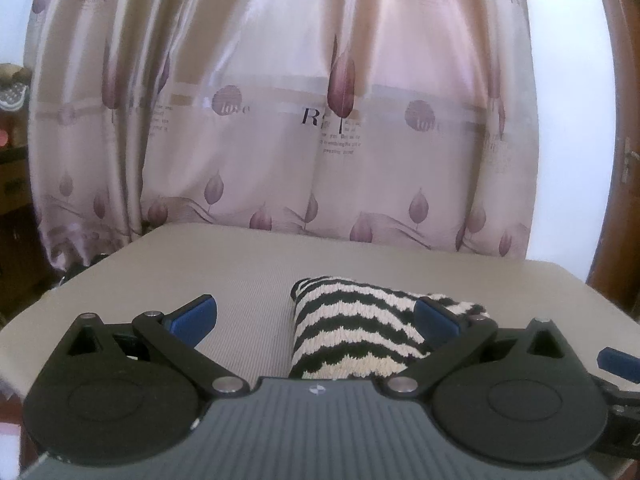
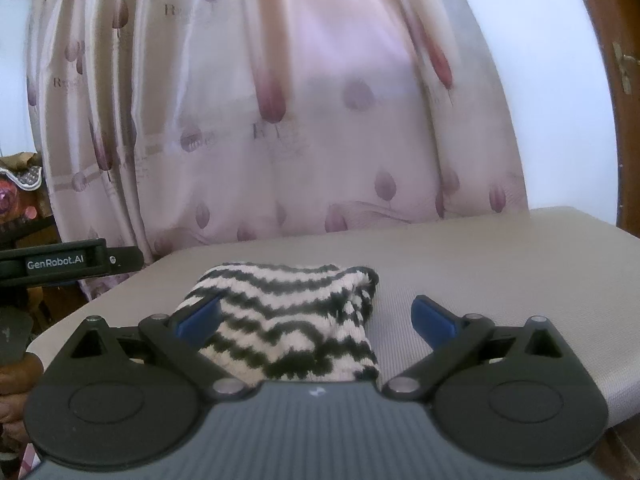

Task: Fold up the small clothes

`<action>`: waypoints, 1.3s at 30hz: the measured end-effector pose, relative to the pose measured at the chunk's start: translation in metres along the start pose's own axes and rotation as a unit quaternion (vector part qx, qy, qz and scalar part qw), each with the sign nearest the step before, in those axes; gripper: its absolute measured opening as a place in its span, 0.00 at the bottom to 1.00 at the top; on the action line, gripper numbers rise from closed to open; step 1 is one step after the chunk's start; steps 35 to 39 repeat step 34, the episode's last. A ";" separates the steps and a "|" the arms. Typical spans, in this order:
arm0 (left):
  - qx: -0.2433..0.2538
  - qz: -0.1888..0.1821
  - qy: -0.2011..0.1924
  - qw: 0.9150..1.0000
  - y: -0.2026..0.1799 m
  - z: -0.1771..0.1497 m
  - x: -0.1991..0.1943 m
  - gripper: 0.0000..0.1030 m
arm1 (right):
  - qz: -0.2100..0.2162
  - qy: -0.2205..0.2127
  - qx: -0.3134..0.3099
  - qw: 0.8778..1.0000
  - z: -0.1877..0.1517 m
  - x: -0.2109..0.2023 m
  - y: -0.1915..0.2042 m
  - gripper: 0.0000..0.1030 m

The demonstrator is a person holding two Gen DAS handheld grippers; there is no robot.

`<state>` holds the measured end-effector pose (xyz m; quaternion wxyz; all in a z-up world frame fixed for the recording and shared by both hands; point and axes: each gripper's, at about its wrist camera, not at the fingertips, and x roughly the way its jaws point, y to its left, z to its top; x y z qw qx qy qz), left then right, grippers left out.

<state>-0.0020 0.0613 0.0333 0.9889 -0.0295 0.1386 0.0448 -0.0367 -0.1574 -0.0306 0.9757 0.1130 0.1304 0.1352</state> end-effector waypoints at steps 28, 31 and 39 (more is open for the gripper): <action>0.010 0.001 -0.006 1.000 0.004 -0.015 0.008 1.00 | 0.001 0.027 -0.022 0.999 -0.005 0.008 0.006 0.99; 0.011 -0.001 -0.011 1.000 0.003 -0.016 0.006 1.00 | 0.002 0.026 -0.023 0.999 -0.004 0.008 0.007 0.99; 0.012 0.000 -0.001 1.000 0.002 -0.015 0.008 1.00 | 0.001 0.021 -0.028 0.999 -0.003 0.006 0.011 0.99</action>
